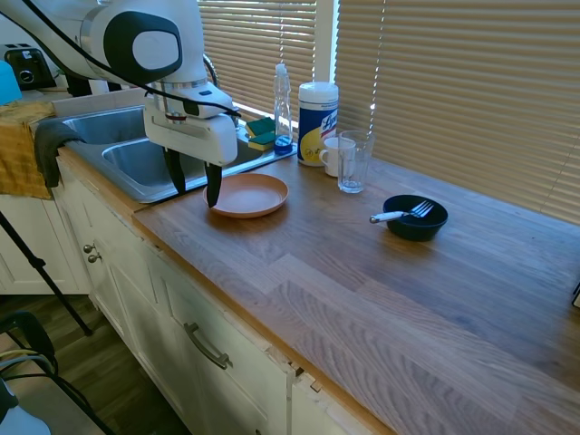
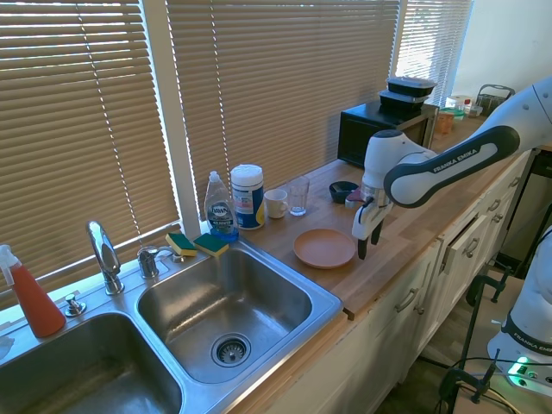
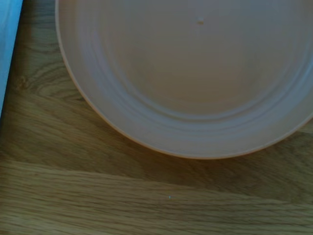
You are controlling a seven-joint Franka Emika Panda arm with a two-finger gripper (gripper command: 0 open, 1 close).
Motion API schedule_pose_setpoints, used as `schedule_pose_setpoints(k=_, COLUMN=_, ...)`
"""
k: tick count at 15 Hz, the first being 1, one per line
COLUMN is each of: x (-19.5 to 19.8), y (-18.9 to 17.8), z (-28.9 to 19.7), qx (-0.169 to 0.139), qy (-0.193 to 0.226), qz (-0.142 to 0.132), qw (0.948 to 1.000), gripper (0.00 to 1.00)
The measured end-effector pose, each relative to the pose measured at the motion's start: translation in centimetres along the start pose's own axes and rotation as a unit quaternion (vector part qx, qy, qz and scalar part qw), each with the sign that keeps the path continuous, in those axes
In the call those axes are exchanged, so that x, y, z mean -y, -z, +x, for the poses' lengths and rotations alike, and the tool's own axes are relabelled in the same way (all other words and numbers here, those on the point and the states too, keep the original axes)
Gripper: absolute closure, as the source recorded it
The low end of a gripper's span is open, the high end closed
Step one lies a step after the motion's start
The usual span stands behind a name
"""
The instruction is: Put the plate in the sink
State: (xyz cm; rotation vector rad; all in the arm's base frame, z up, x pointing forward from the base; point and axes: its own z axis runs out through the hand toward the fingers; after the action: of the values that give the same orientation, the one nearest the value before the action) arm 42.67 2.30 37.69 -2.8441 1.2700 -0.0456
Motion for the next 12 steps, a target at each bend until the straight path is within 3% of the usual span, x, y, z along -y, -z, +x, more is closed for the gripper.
schedule_pose_setpoints(k=4, x=0.1, y=0.3, z=0.4, qx=-0.005, qy=0.000, qz=0.001, qw=1.0000, gripper=0.00)
schedule_pose_setpoints(k=7, x=-0.3, y=2.0, z=3.0, qx=-0.011, qy=-0.021, qz=0.021, qw=0.9995, gripper=0.00)
schedule_pose_setpoints(k=12, x=0.1, y=1.5, z=9.5, qx=0.023, qy=-0.065, qz=0.057, qw=0.9960, gripper=0.00)
